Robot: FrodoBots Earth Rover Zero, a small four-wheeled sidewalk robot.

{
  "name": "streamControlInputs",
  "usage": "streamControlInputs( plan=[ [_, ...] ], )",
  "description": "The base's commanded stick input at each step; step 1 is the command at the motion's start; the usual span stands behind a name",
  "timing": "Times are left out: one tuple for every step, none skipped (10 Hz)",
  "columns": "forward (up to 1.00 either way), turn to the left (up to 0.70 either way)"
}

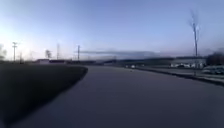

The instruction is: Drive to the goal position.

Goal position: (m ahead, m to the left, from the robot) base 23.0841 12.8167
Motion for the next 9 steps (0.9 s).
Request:
streamControlInputs(
  plan=[
    [1.0,0.19],
    [1.0,0.05],
    [0.99,0.03],
    [0.98,0.03],
    [0.97,0.03],
    [0.97,0.21],
    [0.97,0.17],
    [0.96,0.03],
    [0.94,0.03]
  ],
)
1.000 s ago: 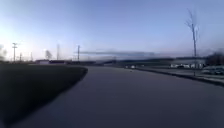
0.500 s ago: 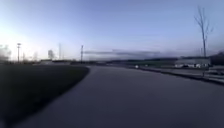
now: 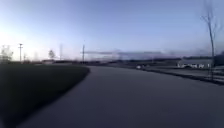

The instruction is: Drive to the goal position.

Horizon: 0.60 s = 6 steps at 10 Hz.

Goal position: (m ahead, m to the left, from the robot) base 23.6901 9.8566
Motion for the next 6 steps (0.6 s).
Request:
streamControlInputs(
  plan=[
    [0.92,0.03],
    [0.85,0.03],
    [0.75,0.03],
    [0.7,0.03],
    [0.66,0.03],
    [0.55,0.04]
  ],
)
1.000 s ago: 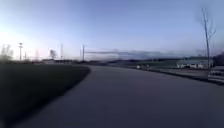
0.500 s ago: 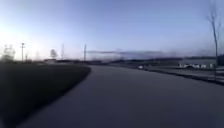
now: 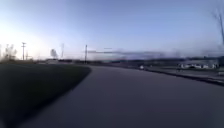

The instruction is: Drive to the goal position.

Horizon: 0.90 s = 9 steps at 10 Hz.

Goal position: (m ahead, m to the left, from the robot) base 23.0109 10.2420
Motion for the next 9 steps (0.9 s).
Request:
streamControlInputs(
  plan=[
    [0.48,0.04],
    [0.46,0.04],
    [0.44,0.04],
    [0.44,0.04],
    [0.44,0.04],
    [0.42,0.03],
    [0.41,0.03],
    [0.41,0.03],
    [0.41,0.02]
  ],
)
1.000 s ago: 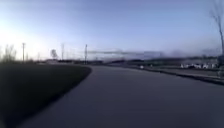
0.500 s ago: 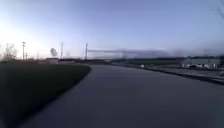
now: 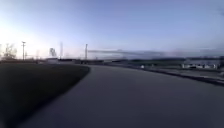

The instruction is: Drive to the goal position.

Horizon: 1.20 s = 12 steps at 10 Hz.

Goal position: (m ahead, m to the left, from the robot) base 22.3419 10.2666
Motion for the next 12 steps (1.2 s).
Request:
streamControlInputs(
  plan=[
    [0.41,0.01],
    [0.42,0.01],
    [0.44,0.01],
    [0.91,0.01],
    [1.0,0.01],
    [1.0,0.01],
    [1.0,0.01],
    [1.0,0.01],
    [1.0,0.01],
    [1.0,0.01],
    [1.0,0.01],
    [1.0,0.01]
  ],
)
